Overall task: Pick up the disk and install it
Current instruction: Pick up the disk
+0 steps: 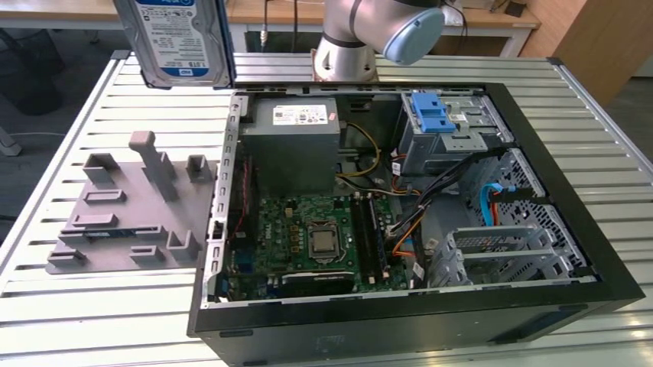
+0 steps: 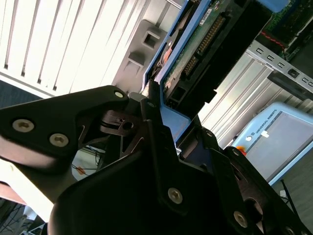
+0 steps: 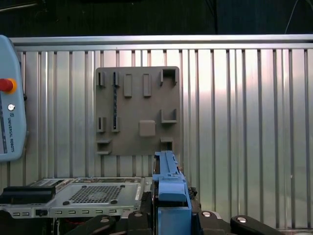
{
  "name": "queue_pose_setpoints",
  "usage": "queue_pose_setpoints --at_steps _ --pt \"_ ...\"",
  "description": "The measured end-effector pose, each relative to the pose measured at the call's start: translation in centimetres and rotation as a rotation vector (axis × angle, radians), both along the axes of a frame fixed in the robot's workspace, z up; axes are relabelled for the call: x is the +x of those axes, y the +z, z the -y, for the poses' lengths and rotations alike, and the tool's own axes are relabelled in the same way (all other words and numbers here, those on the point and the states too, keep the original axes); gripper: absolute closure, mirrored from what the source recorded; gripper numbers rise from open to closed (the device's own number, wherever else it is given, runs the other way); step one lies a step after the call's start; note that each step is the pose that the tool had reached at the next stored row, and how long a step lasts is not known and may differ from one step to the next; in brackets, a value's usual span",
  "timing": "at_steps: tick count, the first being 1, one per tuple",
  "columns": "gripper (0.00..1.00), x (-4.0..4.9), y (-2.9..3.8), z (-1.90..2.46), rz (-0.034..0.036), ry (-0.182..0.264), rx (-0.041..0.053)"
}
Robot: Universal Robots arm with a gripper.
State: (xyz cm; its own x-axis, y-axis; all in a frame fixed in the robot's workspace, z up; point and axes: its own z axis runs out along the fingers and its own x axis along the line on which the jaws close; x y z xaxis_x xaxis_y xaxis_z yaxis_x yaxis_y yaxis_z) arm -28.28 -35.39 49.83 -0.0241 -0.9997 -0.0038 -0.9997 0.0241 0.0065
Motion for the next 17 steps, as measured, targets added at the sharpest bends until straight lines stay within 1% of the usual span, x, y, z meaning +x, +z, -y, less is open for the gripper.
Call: queue_pose_setpoints --at_steps 16,17 --pt "0.64 0.7 0.0 0.0 0.0 0.0 0.0" --pt "0.64 1.49 0.0 0.0 0.0 0.0 0.0"
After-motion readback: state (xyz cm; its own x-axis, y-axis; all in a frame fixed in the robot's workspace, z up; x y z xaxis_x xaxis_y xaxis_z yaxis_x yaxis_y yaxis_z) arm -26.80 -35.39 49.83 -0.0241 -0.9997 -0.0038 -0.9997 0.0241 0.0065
